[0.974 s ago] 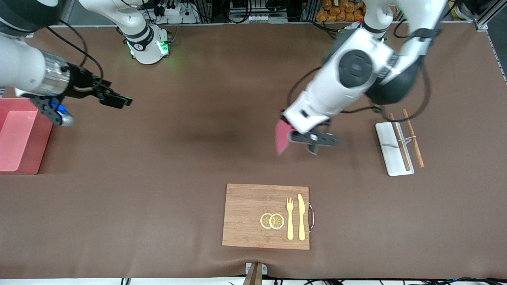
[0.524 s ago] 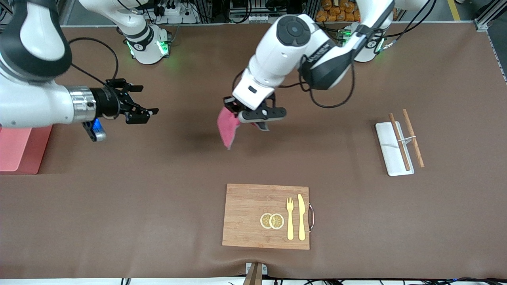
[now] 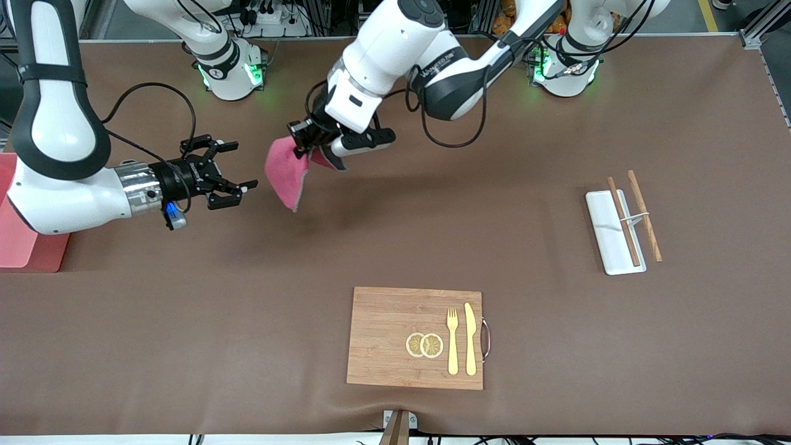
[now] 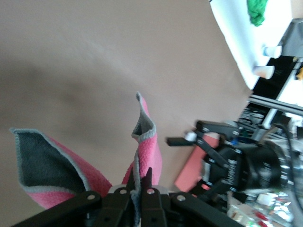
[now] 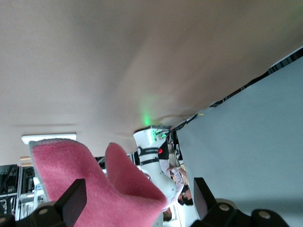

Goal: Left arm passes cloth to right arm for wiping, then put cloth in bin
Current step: 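Grasp the cloth with the right gripper and open the left gripper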

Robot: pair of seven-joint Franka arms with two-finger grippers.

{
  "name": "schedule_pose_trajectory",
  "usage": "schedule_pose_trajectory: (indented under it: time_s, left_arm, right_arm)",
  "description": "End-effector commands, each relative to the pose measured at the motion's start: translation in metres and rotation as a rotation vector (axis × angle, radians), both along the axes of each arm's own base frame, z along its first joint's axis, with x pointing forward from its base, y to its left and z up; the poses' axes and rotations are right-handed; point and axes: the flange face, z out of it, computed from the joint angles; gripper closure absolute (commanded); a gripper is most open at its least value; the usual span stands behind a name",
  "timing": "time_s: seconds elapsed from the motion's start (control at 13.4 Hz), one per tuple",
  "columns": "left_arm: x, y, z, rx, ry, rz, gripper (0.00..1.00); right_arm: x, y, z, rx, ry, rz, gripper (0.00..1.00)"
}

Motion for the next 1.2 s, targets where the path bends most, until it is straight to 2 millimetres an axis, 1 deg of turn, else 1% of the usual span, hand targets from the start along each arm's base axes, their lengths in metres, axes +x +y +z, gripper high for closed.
schedule_pose_trajectory:
  time_s: [0.0, 0.22, 0.3, 0.37, 0.45, 0.52, 0.6, 0.67, 0.75, 0.82, 1.05, 1.12]
  left_arm:
    - [0.007, -0.003, 0.002, -0.042, 0.025, 0.056, 1.00]
    - [0.004, -0.005, 0.000, -0.040, 0.026, 0.051, 1.00]
    - [0.004, -0.005, 0.000, -0.039, 0.026, 0.052, 1.00]
    - [0.004, -0.005, 0.000, -0.039, 0.026, 0.053, 1.00]
    - [0.005, -0.004, 0.000, -0.039, 0.027, 0.056, 1.00]
    - [0.005, -0.004, 0.000, -0.039, 0.027, 0.056, 1.00]
    - [0.005, -0.004, 0.000, -0.041, 0.025, 0.057, 1.00]
    - [0.006, -0.004, 0.002, -0.052, 0.025, 0.065, 1.00]
    - [0.006, -0.004, 0.003, -0.057, 0.023, 0.067, 1.00]
    - [0.006, -0.004, 0.003, -0.057, 0.023, 0.067, 1.00]
    - [0.006, -0.004, 0.002, -0.056, 0.024, 0.067, 1.00]
    - [0.006, -0.004, 0.002, -0.055, 0.021, 0.066, 1.00]
  right_arm:
    - [0.000, 0.016, -0.001, 0.053, 0.012, -0.021, 0.00]
    - [0.001, 0.023, 0.010, 0.085, 0.020, -0.031, 0.00]
    - [0.000, 0.030, 0.008, 0.084, 0.019, -0.026, 0.00]
    - [-0.002, 0.046, 0.007, 0.076, 0.011, -0.010, 0.00]
    - [-0.003, 0.059, 0.005, 0.064, -0.005, -0.007, 0.03]
    - [-0.003, 0.061, 0.005, 0.062, -0.009, -0.006, 0.10]
    - [-0.005, 0.070, 0.005, 0.061, -0.011, 0.007, 0.22]
    - [-0.008, 0.081, 0.006, 0.059, -0.015, 0.022, 0.44]
    - [-0.007, 0.081, 0.009, 0.055, -0.028, 0.017, 0.85]
    - [-0.006, 0.080, 0.011, 0.056, -0.032, 0.014, 1.00]
    - [-0.004, 0.080, 0.013, 0.055, -0.043, 0.013, 1.00]
    - [0.000, 0.076, 0.017, 0.055, -0.054, 0.008, 1.00]
